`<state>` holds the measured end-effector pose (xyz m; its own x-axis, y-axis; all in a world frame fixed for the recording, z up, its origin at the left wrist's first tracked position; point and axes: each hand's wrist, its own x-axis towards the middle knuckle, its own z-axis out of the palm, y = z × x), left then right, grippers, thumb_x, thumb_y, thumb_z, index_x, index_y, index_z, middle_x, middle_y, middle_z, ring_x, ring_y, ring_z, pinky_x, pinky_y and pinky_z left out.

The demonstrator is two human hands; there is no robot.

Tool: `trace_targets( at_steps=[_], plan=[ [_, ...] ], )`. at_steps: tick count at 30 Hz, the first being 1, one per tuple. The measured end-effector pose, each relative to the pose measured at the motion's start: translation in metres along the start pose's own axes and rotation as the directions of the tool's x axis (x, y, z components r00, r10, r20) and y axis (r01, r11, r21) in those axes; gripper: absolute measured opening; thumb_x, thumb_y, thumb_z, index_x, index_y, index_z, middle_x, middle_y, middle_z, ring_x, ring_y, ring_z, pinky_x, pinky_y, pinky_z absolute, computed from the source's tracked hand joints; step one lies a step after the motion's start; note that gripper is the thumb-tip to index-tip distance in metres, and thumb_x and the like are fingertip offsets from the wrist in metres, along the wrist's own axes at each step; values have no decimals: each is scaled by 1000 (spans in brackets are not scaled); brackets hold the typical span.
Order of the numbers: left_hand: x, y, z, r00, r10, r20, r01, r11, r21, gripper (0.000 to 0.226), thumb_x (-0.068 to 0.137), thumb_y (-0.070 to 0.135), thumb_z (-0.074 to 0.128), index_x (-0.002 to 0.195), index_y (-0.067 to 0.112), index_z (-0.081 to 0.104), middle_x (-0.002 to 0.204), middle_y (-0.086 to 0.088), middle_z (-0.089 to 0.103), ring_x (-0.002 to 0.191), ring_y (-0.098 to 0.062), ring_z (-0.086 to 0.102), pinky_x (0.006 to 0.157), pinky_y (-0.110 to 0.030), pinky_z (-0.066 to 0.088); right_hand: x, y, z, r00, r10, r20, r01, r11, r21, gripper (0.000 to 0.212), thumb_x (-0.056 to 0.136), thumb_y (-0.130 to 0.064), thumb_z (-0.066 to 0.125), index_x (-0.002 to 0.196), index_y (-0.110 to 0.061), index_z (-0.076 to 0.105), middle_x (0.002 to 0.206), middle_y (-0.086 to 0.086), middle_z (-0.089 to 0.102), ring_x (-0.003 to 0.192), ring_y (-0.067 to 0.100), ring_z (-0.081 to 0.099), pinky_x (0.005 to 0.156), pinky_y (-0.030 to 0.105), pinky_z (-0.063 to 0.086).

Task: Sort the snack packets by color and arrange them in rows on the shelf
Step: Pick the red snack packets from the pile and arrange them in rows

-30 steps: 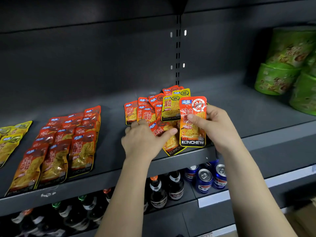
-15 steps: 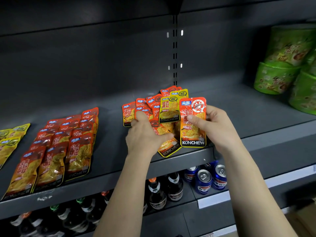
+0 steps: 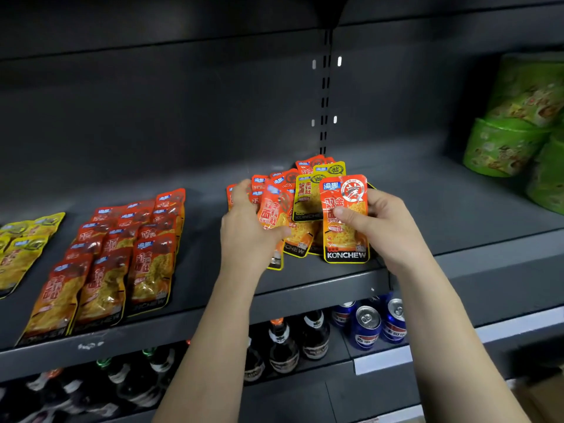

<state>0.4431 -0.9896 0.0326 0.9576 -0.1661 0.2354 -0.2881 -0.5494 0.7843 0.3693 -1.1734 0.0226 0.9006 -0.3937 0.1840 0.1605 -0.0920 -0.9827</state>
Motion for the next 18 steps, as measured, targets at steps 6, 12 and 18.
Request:
trace_targets(
  at_steps=[6,12,18],
  plan=[
    [5,-7,-30,994,103,39,-108,985,137,45,75,30,80,115,18,65,102,1,72,91,-18,67,83,-37,53,7,-2,13,1000,0,9,0,998,-64,22,82,-14,75,103,-13,71,96,4,76,87,22,73,81,46,59],
    [22,-33,-70,981,163,109,-184,958,220,36,75,37,77,106,19,68,93,0,72,84,-21,66,75,-39,52,14,-10,38,999,-31,21,34,983,-183,15,81,-14,76,96,-11,72,90,3,76,85,25,73,77,41,59],
    [30,-48,-117,976,178,122,-204,946,252,24,71,33,79,91,25,68,78,7,67,75,-16,63,69,-41,51,24,-17,67,997,-66,49,78,936,-343,9,78,-19,80,81,-15,72,80,2,74,72,21,70,61,31,56]
  ],
)
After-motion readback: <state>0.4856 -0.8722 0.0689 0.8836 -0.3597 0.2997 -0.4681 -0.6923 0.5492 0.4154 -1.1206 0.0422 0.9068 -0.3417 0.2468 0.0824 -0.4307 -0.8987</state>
